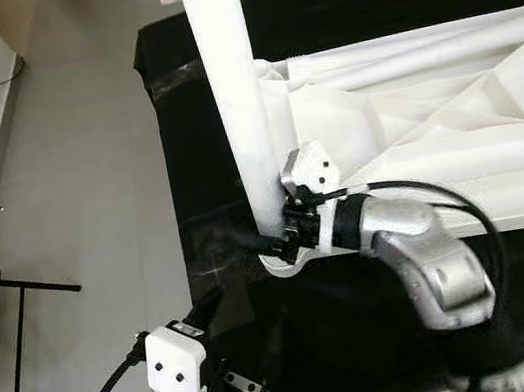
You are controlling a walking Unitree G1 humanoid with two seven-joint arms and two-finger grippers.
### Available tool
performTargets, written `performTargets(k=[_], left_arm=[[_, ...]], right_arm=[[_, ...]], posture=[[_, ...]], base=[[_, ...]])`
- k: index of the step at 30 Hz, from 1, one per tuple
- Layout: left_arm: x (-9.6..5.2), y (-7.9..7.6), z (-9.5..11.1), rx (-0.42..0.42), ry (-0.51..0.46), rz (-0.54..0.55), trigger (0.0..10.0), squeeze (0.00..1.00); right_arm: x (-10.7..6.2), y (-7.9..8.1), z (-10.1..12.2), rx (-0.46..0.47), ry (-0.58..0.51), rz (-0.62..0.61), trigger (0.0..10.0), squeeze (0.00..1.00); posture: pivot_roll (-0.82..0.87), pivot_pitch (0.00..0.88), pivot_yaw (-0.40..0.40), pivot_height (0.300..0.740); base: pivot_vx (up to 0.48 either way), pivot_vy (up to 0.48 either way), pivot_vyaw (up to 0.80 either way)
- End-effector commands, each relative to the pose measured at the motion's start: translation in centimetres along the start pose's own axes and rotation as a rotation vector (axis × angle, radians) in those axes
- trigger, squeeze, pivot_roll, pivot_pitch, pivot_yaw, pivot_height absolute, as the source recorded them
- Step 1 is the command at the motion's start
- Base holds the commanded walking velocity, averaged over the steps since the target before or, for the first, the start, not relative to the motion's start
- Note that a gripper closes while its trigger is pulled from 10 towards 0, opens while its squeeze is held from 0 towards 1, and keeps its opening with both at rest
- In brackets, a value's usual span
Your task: Building children table
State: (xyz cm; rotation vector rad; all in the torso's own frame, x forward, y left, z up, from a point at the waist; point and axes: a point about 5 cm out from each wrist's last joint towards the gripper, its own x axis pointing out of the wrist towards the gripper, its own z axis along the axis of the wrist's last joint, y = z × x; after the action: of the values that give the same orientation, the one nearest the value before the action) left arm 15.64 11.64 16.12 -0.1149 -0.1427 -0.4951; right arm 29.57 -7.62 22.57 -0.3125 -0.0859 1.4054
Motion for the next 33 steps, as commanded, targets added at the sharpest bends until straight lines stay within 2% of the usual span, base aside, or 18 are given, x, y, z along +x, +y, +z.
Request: performTargets(k=[1, 3, 4, 10, 15, 16, 19, 21, 22, 23, 24, 25, 26, 27, 28, 30, 31, 33], left_arm=[[-0.3, -0.1, -0.3, 0.008, 0.026, 0.003, 10.0, 0.0], [-0.4, -0.1, -0.3, 0.008, 0.027, 0.003, 10.0, 0.0], [-0.4, -0.1, -0.2, 0.007, 0.03, 0.0, 10.0, 0.0], [-0.5, 0.0, -0.3, 0.007, 0.033, -0.001, 10.0, 0.0], [-0.4, 0.0, -0.3, 0.005, 0.033, 0.0, 10.0, 0.0], [-0.4, 0.0, -0.4, 0.005, 0.033, 0.0, 10.0, 0.0], [-0.4, 0.1, -0.4, 0.005, 0.033, 0.0, 10.0, 0.0], [-0.3, 0.3, -0.5, 0.007, 0.034, -0.001, 10.0, 0.0], [-0.3, 0.3, -0.5, 0.007, 0.034, -0.001, 10.0, 0.0], [-0.2, 0.4, -0.6, 0.009, 0.035, -0.002, 10.0, 0.0], [-0.1, 0.6, -0.7, 0.011, 0.035, -0.003, 10.0, 0.0], [-0.1, 0.6, -0.7, 0.011, 0.035, -0.003, 10.0, 0.0], [-0.1, 0.8, -0.8, 0.012, 0.036, -0.004, 10.0, 0.0], [0.0, 0.9, -1.0, 0.013, 0.037, -0.005, 10.0, 0.0], [0.1, 0.9, -1.0, 0.013, 0.037, -0.006, 10.0, 0.0], [0.1, 0.9, -1.0, 0.013, 0.037, -0.006, 10.0, 0.0], [0.3, 1.2, -1.3, 0.022, 0.043, 0.001, 10.0, 0.0], [0.3, 1.3, -1.4, 0.025, 0.045, 0.006, 10.0, 0.0]], right_arm=[[0.9, 0.9, -0.2, 0.001, -0.023, 0.09, 10.0, 0.0], [1.1, 0.5, -0.1, 0.0, -0.018, 0.137, 10.0, 0.0], [1.7, -0.7, 0.4, -0.025, -0.017, 0.159, 0.0, 0.0], [1.9, -1.8, 0.7, -0.029, -0.037, 0.126, 0.0, 0.0], [1.2, -1.4, -0.4, -0.001, -0.018, 0.018, 0.0, 0.0], [0.9, -0.8, -1.0, 0.028, -0.006, -0.049, 0.0, 0.0], [0.7, -0.5, -1.4, 0.046, -0.001, -0.089, 0.0, 0.0], [0.3, 0.6, -2.5, 0.109, 0.035, -0.295, 0.0, 0.0], [0.3, 0.6, -2.5, 0.109, 0.035, -0.295, 0.0, 0.0], [0.1, 1.5, -3.3, 0.16, 0.083, -0.499, 0.0, 0.0], [0.0, 2.3, -3.6, 0.188, 0.109, -0.633, 0.0, 0.0], [0.0, 2.3, -3.6, 0.188, 0.109, -0.633, 0.0, 0.0], [0.0, 2.8, -3.7, 0.203, 0.121, -0.706, 0.0, 0.0], [0.2, 2.9, -3.9, 0.21, 0.129, -0.734, 7.6, 0.0], [0.4, 2.6, -4.0, 0.205, 0.13, -0.744, 10.0, 0.0], [0.4, 2.6, -4.0, 0.205, 0.13, -0.744, 10.0, 0.0], [1.0, 2.3, -4.0, 0.243, 0.051, -0.7, 10.0, 1.0], [1.2, 2.3, -3.8, 0.262, 0.013, -0.68, 10.0, 1.0]], posture=[[0.07, 0.251, 0.088, 0.74], [0.07, 0.252, 0.091, 0.74], [0.08, 0.252, 0.097, 0.74], [0.07, 0.253, 0.095, 0.74], [0.07, 0.251, 0.091, 0.74], [0.06, 0.251, 0.09, 0.74], [0.06, 0.251, 0.089, 0.74], [0.04, 0.243, 0.094, 0.74], [0.04, 0.243, 0.094, 0.74], [0.03, 0.238, 0.097, 0.74], [0.02, 0.231, 0.097, 0.74], [0.02, 0.231, 0.097, 0.74], [0.02, 0.228, 0.097, 0.74], [0.02, 0.216, 0.1, 0.74], [0.02, 0.213, 0.1, 0.74], [0.02, 0.213, 0.1, 0.74], [0.03, 0.192, 0.092, 0.74], [0.03, 0.192, 0.092, 0.74]], base=[[0.0, 0.0, 0.0], [0.0, 0.0, 0.0], [0.0, 0.0, 0.0], [0.0, 0.0, 0.0], [0.0, 0.0, 0.0], [0.0, 0.0, 0.0], [0.0, 0.0, 0.0], [0.0, 0.0, 0.0], [0.0, 0.0, 0.0], [0.0, 0.0, 0.0], [0.0, 0.0, 0.0], [0.0, 0.0, 0.0], [0.0, 0.0, 0.0], [0.0, 0.0, 0.0], [0.0, 0.0, 0.0], [0.0, 0.0, 0.0], [0.0, 0.0, 0.0], [0.0, 0.0, 0.0]])
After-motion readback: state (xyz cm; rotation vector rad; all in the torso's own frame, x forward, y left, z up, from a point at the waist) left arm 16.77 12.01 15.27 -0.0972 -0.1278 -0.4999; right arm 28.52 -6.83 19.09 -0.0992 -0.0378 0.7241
